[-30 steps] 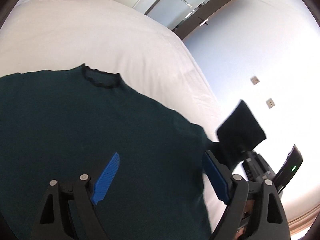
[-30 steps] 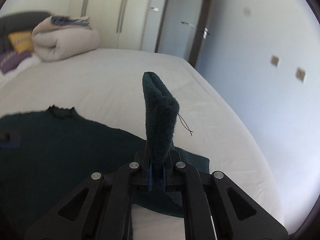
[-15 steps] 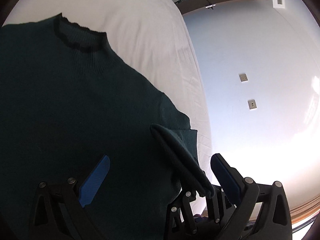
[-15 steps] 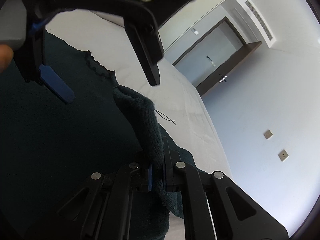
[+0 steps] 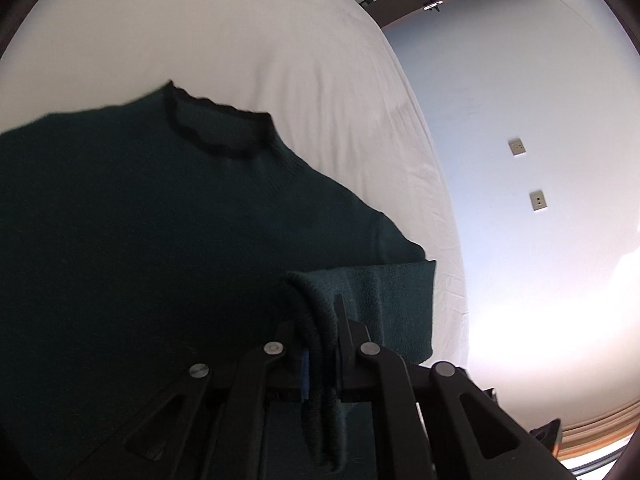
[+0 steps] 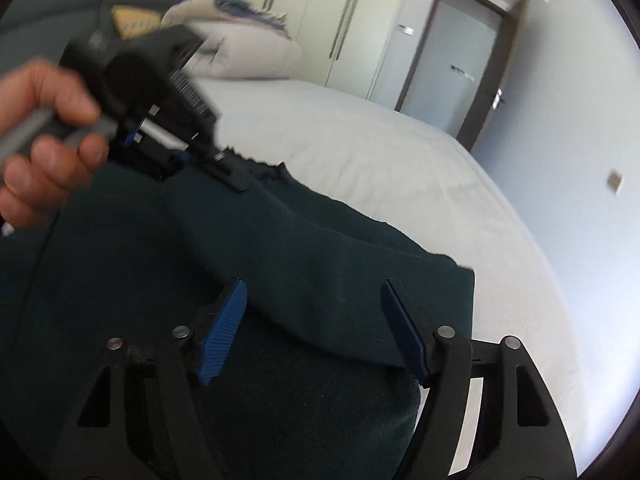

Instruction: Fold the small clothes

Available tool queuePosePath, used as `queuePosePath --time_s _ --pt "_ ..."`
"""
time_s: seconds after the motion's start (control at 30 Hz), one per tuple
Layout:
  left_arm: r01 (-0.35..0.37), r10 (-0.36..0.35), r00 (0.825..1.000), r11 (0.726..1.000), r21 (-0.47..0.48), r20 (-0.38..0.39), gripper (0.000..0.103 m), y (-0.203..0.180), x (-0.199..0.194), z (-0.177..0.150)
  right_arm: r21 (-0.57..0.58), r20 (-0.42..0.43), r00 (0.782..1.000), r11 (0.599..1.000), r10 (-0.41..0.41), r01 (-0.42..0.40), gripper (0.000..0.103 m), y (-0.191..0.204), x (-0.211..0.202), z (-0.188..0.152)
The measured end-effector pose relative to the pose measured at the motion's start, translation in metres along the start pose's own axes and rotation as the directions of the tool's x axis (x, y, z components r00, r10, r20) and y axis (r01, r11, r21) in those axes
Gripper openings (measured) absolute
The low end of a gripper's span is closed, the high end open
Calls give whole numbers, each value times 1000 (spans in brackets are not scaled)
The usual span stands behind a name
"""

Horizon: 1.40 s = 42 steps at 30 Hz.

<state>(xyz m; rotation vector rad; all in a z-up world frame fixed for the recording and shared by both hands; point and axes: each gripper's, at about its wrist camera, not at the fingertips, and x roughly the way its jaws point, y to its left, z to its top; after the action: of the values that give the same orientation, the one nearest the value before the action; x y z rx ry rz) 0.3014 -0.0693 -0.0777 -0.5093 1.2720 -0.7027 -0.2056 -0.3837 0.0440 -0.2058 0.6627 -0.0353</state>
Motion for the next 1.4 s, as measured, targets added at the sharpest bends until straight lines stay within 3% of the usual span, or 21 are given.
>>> queuePosePath --time_s 0.1,0.23,0.33,0.43,0.53,0.63,0.7,0.9,1.03,1.1,1.2,1.27,1.4 --pt "-108 107 993 994 25 39 8 22 -26 11 272 -9 992 955 124 -117 69 -58 -4 0" --pt "-216 215 973 976 5 84 8 54 -47 22 520 37 967 822 250 -233 69 -134 19 -11" --pt "-237 238 968 971 -27 84 8 75 -52 24 640 88 942 705 325 -303 69 -178 32 -13" --pt "-248 250 965 968 -38 80 8 88 -55 15 710 140 918 608 372 -355 69 -213 27 -19" --pt "-256 258 962 966 -34 85 8 93 -55 10 732 139 904 573 404 -369 69 -234 44 -15" --pt "-273 273 957 962 -12 94 8 90 -49 10 748 127 875 535 467 -394 69 -241 68 -5" --pt "-296 294 952 955 5 89 9 89 -45 7 768 116 855 500 505 -399 69 -235 104 0" --pt "-290 287 953 957 17 100 11 93 -49 -3 853 133 777 328 615 -405 69 -222 207 -5" --pt "-307 302 948 951 40 102 11 92 -47 -5 858 162 742 279 650 -432 69 -206 249 3" --pt "-300 296 950 953 33 105 11 93 -45 -6 863 163 735 265 658 -429 69 -206 253 14" --pt "-297 292 950 954 35 108 11 91 -40 -8 877 137 742 268 657 -399 69 -211 273 21" --pt "-296 290 951 954 40 103 11 91 -40 -10 888 108 713 255 692 -382 68 -209 289 19" --pt "-288 284 954 957 41 97 12 92 -43 -12 870 78 678 282 731 -404 67 -193 291 17"
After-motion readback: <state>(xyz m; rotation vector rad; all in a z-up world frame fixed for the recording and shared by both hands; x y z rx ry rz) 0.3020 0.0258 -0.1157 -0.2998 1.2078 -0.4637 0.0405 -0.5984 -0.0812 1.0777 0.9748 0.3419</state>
